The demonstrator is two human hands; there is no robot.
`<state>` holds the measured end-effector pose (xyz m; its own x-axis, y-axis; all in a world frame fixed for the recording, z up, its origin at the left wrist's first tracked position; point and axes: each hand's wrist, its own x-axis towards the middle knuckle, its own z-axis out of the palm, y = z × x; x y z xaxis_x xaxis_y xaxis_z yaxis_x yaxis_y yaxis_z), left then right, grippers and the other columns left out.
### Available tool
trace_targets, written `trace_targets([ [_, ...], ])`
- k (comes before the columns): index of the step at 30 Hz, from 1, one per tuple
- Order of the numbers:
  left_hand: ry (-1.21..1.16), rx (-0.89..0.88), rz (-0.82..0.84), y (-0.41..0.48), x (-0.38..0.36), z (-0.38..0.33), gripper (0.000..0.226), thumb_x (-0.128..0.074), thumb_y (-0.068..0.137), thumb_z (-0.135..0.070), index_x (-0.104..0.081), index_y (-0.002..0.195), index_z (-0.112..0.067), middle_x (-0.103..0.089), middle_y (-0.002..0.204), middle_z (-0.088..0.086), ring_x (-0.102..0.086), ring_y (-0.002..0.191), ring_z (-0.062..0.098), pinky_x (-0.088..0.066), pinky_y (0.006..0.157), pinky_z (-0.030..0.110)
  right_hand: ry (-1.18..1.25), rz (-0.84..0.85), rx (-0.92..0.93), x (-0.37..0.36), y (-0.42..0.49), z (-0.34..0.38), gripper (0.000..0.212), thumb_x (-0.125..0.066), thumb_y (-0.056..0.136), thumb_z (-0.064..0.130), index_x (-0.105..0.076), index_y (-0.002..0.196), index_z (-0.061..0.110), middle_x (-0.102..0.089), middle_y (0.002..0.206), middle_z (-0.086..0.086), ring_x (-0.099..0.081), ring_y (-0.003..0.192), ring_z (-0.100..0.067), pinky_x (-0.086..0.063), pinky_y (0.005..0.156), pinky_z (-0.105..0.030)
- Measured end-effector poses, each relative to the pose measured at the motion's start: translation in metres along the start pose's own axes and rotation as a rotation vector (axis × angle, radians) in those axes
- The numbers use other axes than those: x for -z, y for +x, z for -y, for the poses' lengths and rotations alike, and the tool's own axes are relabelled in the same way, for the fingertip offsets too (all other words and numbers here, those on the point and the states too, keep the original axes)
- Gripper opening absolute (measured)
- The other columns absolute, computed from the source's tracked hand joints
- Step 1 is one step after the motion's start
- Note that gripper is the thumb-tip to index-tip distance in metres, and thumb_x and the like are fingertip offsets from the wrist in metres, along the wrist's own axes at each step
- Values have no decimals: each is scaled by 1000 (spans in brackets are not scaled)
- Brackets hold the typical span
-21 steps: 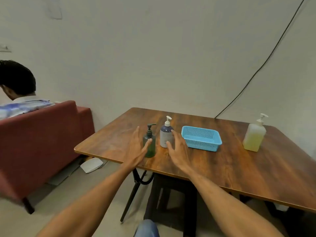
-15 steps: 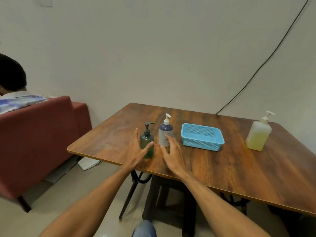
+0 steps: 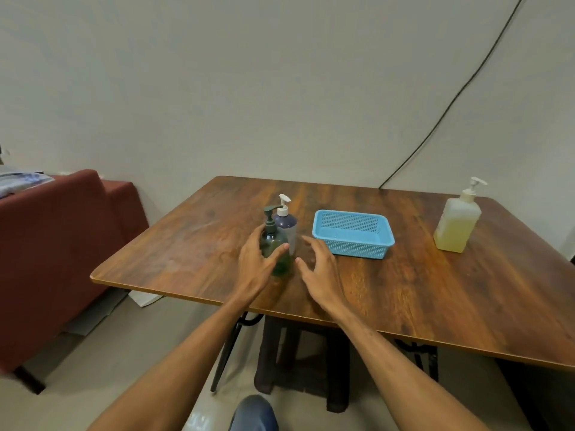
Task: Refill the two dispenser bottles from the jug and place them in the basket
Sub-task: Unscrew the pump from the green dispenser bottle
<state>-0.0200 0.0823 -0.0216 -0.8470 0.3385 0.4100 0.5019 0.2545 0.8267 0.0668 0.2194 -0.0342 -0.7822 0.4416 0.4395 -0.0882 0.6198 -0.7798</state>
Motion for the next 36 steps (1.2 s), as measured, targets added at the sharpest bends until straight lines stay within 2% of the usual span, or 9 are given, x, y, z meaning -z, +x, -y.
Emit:
trace_targets([
  [4,-58,-32,119,-2,-33,-21,65,-71,83,-55,-46,137,-30,-57,134,-9,-58,118,8,-50,104,37,34,-34,-54,33,-7,-24,63,-77,87,10,-51,143,23,-52,142,8,-52,127,-13,-50,105,-35],
  [7,-90,-51,204,-7,-56,-36,60,-72,87,-43,-47,139,-25,-56,132,-12,-56,115,3,-48,100,22,51,-50,-98,55,-9,-39,69,-81,82,7,-52,142,23,-52,141,8,-55,123,-14,-54,101,-38],
  [10,-118,-84,231,-6,-79,-41,59,-74,86,-40,-49,137,-24,-59,134,-10,-58,114,-2,-52,96,19,74,-35,-140,74,-10,-54,76,-85,77,9,-52,143,25,-55,141,4,-56,124,-15,-55,100,-43],
  [15,-121,-103,308,-9,-99,-49,56,-73,87,-37,-49,136,-28,-57,126,-22,-55,113,-14,-47,88,7,104,28,-151,92,-14,-68,77,-89,74,21,-52,141,26,-57,138,9,-56,125,-9,-54,102,-38],
  [18,-131,-111,330,-11,-106,-52,56,-73,88,-36,-46,136,-31,-54,125,-26,-52,110,-21,-44,86,2,140,26,-163,94,-17,-69,76,-89,74,20,-52,140,26,-58,135,10,-58,121,-8,-53,102,-32],
  [25,-136,-127,376,-8,-110,-48,61,-74,85,-42,-46,138,-32,-58,135,-11,-57,118,-1,-48,98,18,241,-24,-177,88,-12,-67,72,-87,76,10,-55,140,20,-68,125,7,-67,112,-5,-58,92,-27],
  [31,-204,-77,437,-4,-106,-50,65,-73,85,-44,-40,141,-36,-51,135,-16,-54,118,-3,-45,103,22,221,-50,-195,81,-10,-69,69,-88,75,15,-57,136,24,-67,127,7,-67,114,-10,-59,94,-34],
  [34,-324,-41,372,-1,-103,-57,65,-70,89,-41,-41,146,-29,-50,140,-15,-51,121,-3,-47,100,18,211,-64,-210,78,-10,-67,68,-90,72,20,-57,132,27,-66,125,8,-65,112,-10,-60,91,-32],
  [36,-367,-49,331,3,-102,-61,58,-68,91,-37,-46,144,-27,-53,144,-10,-53,126,1,-49,102,24,209,-67,-213,78,-10,-66,69,-91,71,21,-57,131,26,-65,124,9,-65,111,-9,-60,90,-31],
])
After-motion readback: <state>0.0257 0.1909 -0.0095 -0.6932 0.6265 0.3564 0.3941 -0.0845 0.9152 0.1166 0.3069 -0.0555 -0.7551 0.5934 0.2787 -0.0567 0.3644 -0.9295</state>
